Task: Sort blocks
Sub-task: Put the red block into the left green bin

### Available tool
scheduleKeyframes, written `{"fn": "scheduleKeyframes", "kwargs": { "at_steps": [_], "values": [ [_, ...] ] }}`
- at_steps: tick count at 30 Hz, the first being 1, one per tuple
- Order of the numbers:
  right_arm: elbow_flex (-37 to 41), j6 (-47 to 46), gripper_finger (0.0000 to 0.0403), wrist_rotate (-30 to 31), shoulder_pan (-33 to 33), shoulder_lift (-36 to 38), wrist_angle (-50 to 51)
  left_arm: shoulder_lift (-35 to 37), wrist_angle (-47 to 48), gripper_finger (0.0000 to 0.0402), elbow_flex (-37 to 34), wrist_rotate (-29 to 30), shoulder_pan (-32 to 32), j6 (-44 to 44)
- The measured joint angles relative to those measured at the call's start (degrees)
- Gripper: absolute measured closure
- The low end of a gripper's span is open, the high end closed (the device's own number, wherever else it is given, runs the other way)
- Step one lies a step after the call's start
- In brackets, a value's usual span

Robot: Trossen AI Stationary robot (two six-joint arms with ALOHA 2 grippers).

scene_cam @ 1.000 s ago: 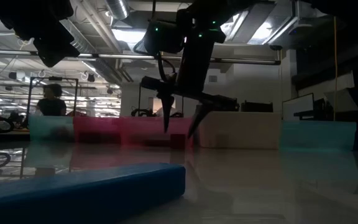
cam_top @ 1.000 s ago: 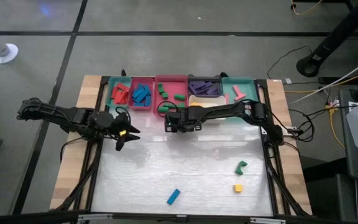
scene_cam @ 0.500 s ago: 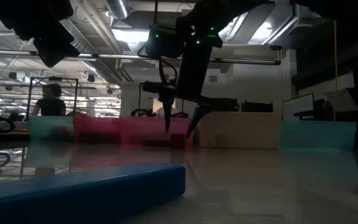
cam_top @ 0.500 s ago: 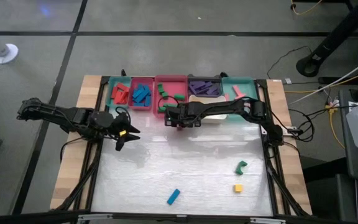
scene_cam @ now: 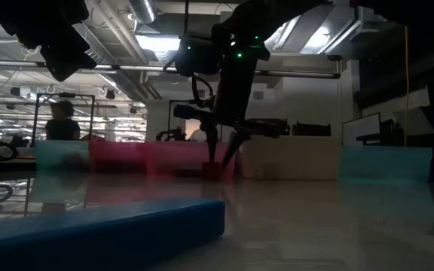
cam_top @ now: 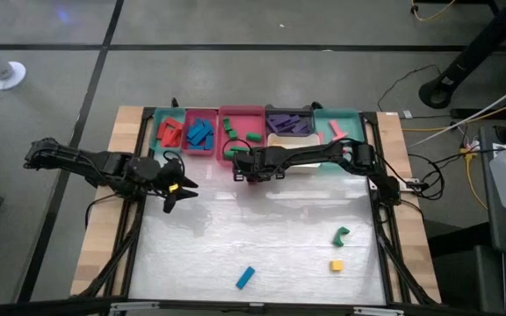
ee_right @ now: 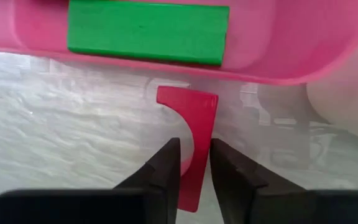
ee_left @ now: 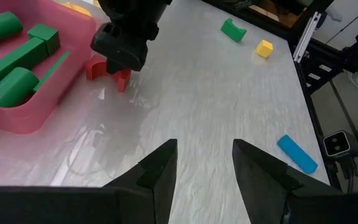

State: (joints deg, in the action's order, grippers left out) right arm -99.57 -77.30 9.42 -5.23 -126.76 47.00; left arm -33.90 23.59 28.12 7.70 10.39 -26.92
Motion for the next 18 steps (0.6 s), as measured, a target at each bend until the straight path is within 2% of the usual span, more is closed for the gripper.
{"fn": "scheduleKeyframes", "kwargs": {
  "at_steps": [4,8,18],
  "values": [
    [0.0,0.2,0.0317,-2.1,0.4,0.0,0.1,0.0,0.0,0.0259,0.0,0.0,0.0,-0.1],
    [0.0,0.1,0.0317,-8.0,1.1,0.0,-0.6,0.0,0.0,0.0259,0.0,0.0,0.0,-0.1],
    [0.0,2.6,0.0317,-10.4,4.7,-0.1,-0.5,0.0,-0.1,0.0259,0.0,0.0,0.0,-0.1]
  ]
}}
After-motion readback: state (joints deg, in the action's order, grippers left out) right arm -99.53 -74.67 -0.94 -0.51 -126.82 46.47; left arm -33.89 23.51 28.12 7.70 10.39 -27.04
